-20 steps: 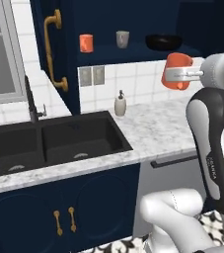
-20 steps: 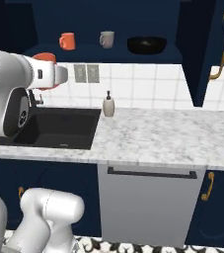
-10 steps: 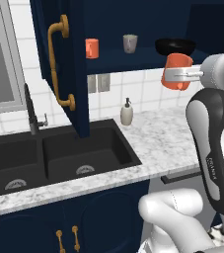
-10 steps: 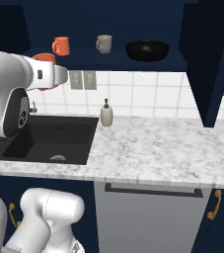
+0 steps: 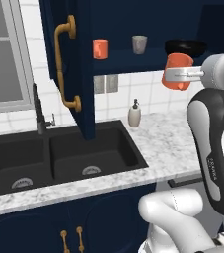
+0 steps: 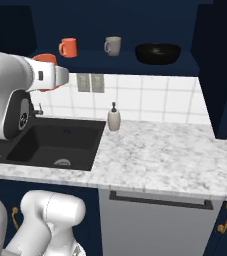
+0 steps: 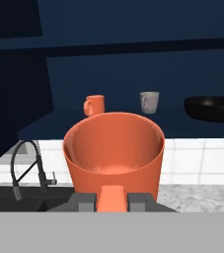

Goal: Gather all objects into one cabinet and sort the glasses and bowls to opposite sides.

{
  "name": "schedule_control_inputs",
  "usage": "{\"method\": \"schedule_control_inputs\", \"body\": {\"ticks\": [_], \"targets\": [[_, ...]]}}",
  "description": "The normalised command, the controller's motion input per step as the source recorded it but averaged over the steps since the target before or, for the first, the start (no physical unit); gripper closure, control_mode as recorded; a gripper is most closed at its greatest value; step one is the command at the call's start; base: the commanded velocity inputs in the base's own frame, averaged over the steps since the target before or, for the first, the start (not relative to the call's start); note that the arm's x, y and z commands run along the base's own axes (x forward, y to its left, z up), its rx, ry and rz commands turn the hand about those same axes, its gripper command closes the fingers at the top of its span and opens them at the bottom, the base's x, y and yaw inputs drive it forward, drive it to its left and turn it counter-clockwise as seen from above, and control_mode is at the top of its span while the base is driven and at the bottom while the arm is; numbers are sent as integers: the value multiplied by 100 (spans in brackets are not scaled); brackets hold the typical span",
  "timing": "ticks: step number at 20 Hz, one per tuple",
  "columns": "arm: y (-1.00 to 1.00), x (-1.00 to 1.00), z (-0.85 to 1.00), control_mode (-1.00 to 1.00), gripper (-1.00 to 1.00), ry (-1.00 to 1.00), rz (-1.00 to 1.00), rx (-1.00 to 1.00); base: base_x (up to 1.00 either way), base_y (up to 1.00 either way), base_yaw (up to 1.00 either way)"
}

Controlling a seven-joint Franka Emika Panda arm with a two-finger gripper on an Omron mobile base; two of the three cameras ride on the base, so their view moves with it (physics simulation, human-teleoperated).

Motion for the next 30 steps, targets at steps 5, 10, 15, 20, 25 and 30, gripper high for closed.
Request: {"method": "schedule_control_inputs", "body": {"ticks": [5, 10, 15, 20, 25, 30], "targets": [[0, 0, 0, 100, 100, 0, 0, 0, 33, 6, 13], [0, 0, 0, 100, 100, 0, 0, 0, 30, 11, 8], [0, 0, 0, 100, 100, 0, 0, 0, 43, 3, 6], [0, 0, 0, 100, 100, 0, 0, 0, 25, 13, 2], [1, 9, 19, -100, 100, 4, 3, 0, 2, 1, 1], [0, 55, 21, -100, 100, 3, 0, -1, 0, 0, 0]]}}
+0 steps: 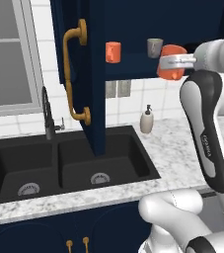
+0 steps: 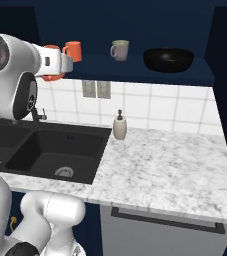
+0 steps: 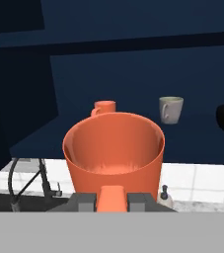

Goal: Gather all objects into one cabinet and sort the glasses and bowls to opposite sides.

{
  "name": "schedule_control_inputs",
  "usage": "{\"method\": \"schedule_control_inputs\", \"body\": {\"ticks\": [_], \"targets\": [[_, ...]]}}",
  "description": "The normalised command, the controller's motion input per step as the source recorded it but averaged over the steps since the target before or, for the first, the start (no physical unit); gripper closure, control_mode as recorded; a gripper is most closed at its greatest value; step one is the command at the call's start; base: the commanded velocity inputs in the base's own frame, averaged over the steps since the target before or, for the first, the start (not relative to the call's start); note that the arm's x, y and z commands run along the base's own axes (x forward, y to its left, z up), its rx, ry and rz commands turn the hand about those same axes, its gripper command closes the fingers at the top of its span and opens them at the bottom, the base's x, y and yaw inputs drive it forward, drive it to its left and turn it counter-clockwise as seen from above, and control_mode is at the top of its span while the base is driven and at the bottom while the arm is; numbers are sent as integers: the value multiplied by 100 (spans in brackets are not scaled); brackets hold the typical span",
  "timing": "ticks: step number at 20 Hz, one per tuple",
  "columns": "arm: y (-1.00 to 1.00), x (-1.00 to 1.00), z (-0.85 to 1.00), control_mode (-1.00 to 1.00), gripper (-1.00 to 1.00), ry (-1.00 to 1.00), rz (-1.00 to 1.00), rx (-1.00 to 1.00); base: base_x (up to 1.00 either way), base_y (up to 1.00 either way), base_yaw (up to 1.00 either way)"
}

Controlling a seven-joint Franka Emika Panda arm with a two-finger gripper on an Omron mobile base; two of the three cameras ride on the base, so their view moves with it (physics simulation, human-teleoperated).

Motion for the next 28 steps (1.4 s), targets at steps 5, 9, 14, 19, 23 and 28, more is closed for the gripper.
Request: {"method": "schedule_control_inputs", "body": {"ticks": [5, 9, 14, 19, 23, 28], "targets": [[0, 26, -34, -100, 100, -7, -1, -1, 0, 0, 0], [-2, 61, -3, -100, 100, -20, 0, 3, 0, 0, 0], [-8, 78, -12, -100, 100, -5, -4, 4, 0, 0, 0], [-20, 100, 0, -100, 100, 13, -9, 10, 0, 0, 0], [-13, 100, -4, -100, 100, 22, -8, 12, 0, 0, 0], [-3, 100, -3, -100, 100, 19, -5, 8, 0, 0, 0]]}}
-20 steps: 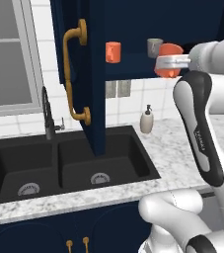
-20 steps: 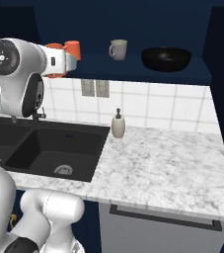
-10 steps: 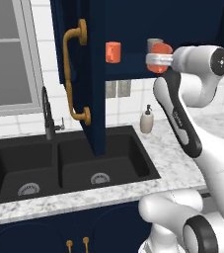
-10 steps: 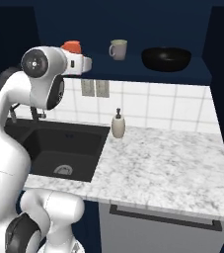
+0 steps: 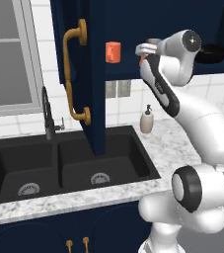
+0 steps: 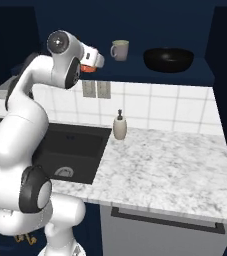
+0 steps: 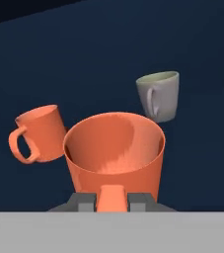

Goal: Gather all objects into one cabinet and sort the glasses and bowls to opposite sides.

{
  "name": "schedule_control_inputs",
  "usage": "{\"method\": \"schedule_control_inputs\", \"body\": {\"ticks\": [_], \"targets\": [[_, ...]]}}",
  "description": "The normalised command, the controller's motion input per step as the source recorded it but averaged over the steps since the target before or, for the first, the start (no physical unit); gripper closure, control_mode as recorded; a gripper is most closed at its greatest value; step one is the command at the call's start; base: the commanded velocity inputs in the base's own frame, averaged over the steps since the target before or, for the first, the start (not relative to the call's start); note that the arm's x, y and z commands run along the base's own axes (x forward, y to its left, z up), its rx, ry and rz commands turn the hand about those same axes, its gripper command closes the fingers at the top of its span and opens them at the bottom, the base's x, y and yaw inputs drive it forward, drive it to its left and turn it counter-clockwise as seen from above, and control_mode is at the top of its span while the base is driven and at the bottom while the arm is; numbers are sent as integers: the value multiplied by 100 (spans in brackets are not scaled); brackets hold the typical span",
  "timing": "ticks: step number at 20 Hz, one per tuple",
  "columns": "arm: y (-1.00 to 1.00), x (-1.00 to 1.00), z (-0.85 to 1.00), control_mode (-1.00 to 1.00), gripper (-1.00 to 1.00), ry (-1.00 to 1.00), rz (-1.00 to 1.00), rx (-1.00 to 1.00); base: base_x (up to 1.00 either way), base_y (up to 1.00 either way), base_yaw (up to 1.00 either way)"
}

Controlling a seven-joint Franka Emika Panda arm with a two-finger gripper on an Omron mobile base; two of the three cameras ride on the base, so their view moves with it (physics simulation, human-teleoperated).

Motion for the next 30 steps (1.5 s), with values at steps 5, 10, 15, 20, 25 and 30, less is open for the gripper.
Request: {"method": "schedule_control_inputs", "body": {"ticks": [5, 10, 15, 20, 25, 30], "targets": [[0, 100, -7, -100, 100, 14, -2, 2, 0, 0, 0], [0, 100, -35, -100, 100, 3, 0, 0, 0, 0, 0], [0, 72, -25, -100, 100, 0, 0, 0, 0, 0, 0], [9, 4, -23, -100, 100, 0, 0, 7, 0, 0, 0], [66, 2, -48, -100, -100, 0, 2, 5, 0, 0, 0], [1, 0, -6, -100, -100, 0, 0, 2, 0, 0, 0]]}}
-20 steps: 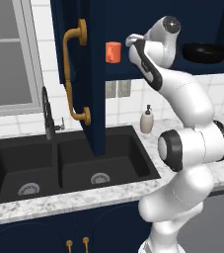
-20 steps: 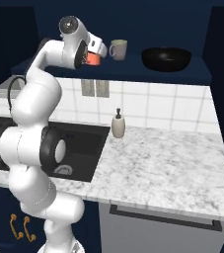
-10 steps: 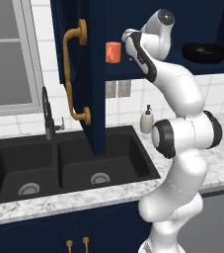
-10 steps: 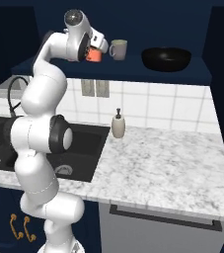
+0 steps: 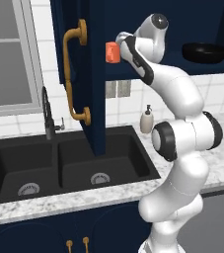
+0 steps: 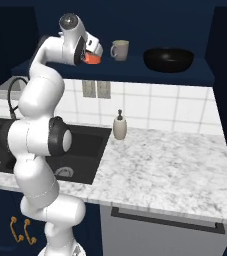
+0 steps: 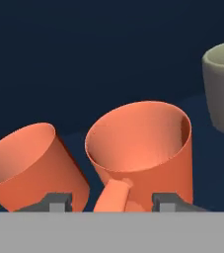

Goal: Gather all objects into one cabinet and sort the glasses and bowls to opposite sides.

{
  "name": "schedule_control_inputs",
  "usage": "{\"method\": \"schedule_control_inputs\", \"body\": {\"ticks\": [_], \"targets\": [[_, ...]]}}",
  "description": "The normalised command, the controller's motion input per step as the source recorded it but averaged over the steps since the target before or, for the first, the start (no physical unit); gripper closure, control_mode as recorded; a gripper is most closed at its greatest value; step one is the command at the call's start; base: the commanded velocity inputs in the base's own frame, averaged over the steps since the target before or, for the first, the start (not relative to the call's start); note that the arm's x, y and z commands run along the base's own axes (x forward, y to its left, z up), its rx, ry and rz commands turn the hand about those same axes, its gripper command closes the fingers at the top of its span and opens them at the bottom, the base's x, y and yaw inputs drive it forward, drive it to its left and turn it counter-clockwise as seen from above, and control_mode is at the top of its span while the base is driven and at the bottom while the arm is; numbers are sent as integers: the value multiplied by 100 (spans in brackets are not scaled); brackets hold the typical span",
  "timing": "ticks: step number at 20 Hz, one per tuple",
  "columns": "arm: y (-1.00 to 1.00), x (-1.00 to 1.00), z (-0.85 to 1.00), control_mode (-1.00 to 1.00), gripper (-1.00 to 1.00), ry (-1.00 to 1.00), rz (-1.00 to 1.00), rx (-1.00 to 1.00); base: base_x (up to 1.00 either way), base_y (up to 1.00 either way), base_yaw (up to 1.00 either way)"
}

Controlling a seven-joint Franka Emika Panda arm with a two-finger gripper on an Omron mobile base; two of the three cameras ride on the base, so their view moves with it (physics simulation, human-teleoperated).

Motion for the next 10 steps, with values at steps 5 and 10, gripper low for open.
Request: {"method": "schedule_control_inputs", "body": {"ticks": [5, 10], "targets": [[0, -46, 22, -100, -100, -8, 5, 1, 0, 0, 0], [0, -99, 15, -100, -100, -11, 6, 0, 0, 0, 0]]}}
